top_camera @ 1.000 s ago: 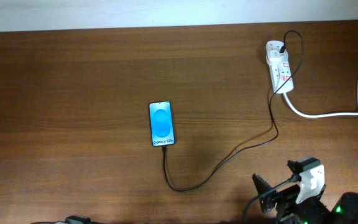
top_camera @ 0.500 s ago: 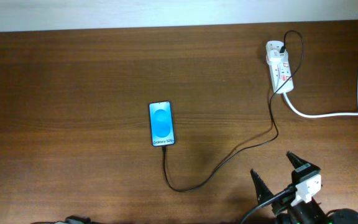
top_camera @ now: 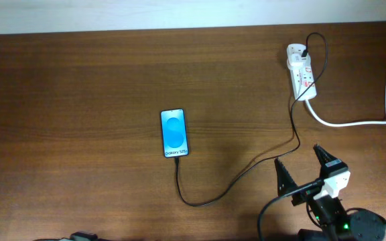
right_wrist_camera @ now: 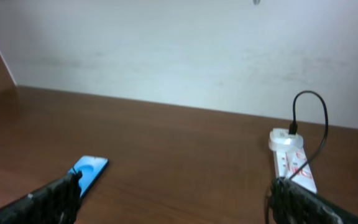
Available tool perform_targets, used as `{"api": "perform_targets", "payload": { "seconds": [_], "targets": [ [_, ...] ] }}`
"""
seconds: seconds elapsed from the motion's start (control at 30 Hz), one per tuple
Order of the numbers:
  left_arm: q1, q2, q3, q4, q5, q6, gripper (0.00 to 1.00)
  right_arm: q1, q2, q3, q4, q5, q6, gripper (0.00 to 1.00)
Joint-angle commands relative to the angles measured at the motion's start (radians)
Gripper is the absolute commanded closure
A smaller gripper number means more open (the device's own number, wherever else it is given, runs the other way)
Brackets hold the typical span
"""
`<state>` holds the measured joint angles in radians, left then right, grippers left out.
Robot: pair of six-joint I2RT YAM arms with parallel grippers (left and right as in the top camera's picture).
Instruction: Plug charger to phone and switch on socket
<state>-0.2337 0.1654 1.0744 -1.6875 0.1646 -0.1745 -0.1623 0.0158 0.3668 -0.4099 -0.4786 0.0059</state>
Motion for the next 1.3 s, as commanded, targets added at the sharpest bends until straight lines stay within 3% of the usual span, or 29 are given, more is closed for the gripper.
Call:
{"api": "perform_targets", "payload": {
  "seconds": [0.0,0.37,0.6,1.27],
  "targets": [
    [-0.004,-0.007,0.000,0.000,-0.004,0.012,0.00,0.028,-0.011,-0.062,0.082,0.019,0.022,0.02],
    [-0.004,-0.007,0.000,0.000,-0.004,0.012,0.01,0.030,-0.011,-0.131,0.150,0.080,0.008,0.02],
    [-0.004,-0.007,0.000,0.000,-0.004,0.012,0.01,0.013,-0.011,-0.243,0.304,0.056,0.011,0.02],
    [-0.004,-0.007,0.000,0.000,-0.004,0.012,0.01,-0.016,-0.012,-0.361,0.387,0.172,0.043,0.02]
  ]
}}
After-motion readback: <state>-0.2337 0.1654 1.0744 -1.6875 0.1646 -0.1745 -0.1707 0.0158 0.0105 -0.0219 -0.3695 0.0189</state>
